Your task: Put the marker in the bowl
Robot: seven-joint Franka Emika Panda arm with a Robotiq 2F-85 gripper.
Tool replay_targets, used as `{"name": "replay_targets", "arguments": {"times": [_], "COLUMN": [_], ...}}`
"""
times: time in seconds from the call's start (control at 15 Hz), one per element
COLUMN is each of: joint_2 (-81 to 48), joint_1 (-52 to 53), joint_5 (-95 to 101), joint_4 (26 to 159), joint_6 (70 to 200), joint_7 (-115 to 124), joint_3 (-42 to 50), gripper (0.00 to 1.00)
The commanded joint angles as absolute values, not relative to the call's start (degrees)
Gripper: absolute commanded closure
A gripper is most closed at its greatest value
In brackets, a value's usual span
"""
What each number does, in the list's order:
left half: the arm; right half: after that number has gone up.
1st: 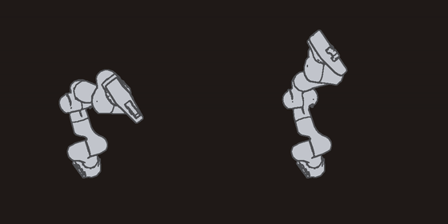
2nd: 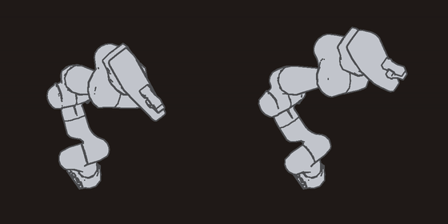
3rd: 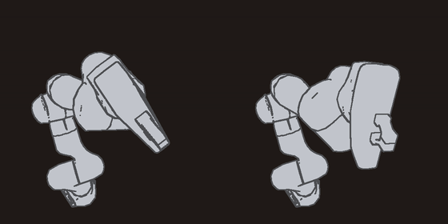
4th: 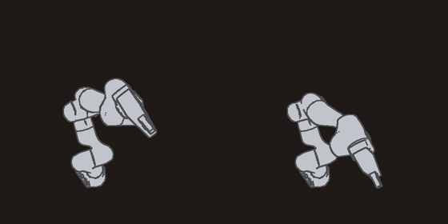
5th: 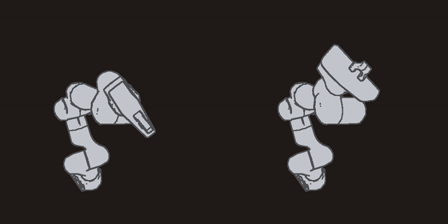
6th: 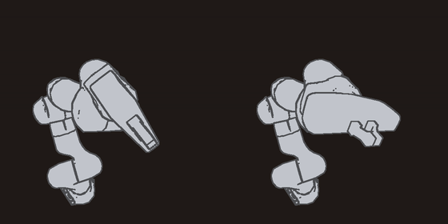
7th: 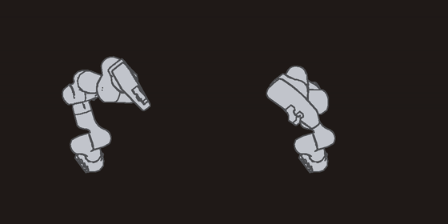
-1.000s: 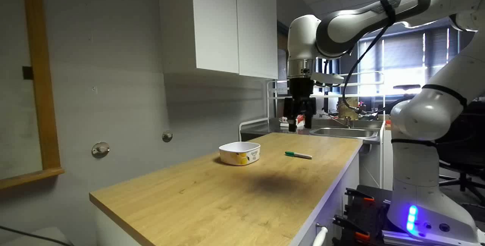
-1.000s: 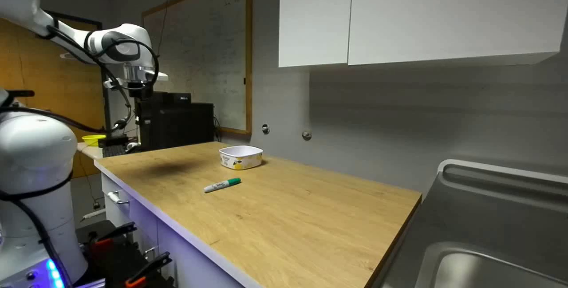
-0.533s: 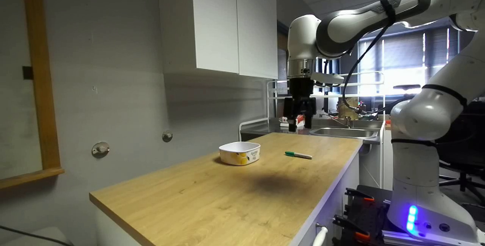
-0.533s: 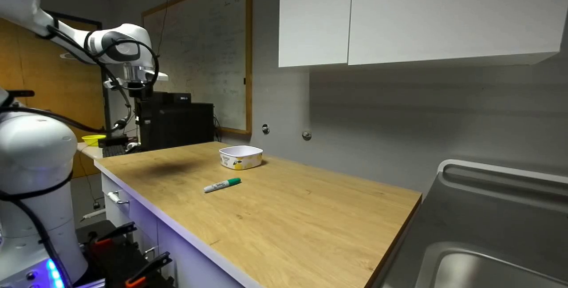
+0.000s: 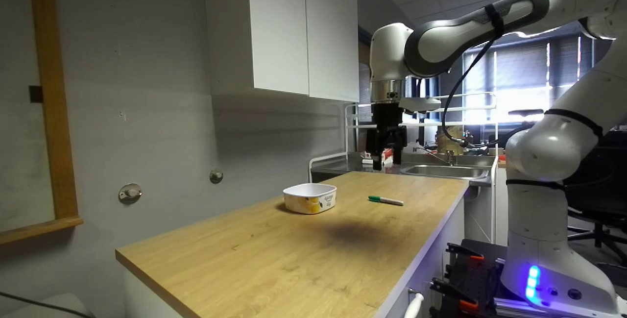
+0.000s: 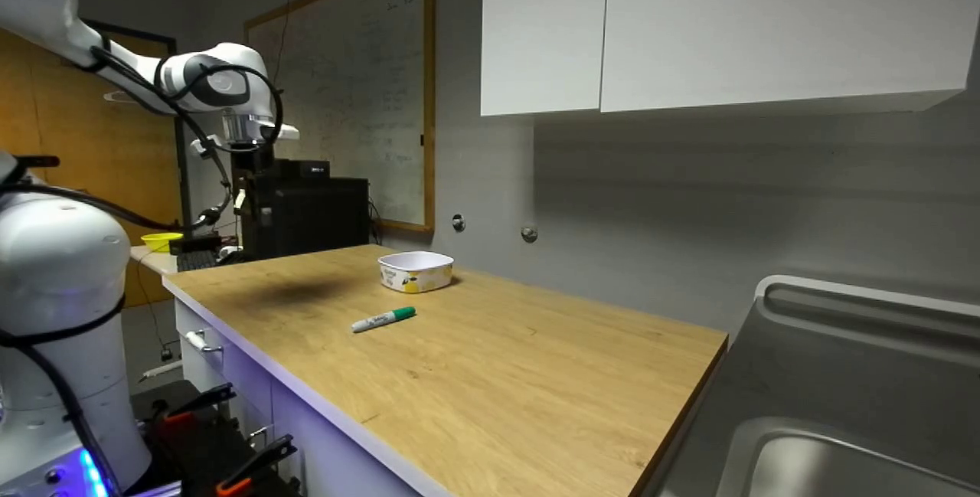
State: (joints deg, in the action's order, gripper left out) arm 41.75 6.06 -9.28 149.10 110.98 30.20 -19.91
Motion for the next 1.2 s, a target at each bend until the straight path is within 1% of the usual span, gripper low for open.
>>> {"name": "replay_targets", "arguments": {"times": [0.0,0.27,0.6,1.13], "joint_2": [40.17,37.92,30.43,15.59], "joint_1": [3.04,-0.72,-4.62,-6.84], "joint_5": [-6.24,-5.02,-3.86,3.41], "joint_4": [147.93,146.58,145.20,140.93], "joint_6": [111.38,113.10,117.04,120.42], "joint_7": [28.48,24.80,18.66,15.65], "joint_3": [-16.80,-10.94,-4.58,-1.68], "gripper": [0.00,0.00,0.00,0.00]}}
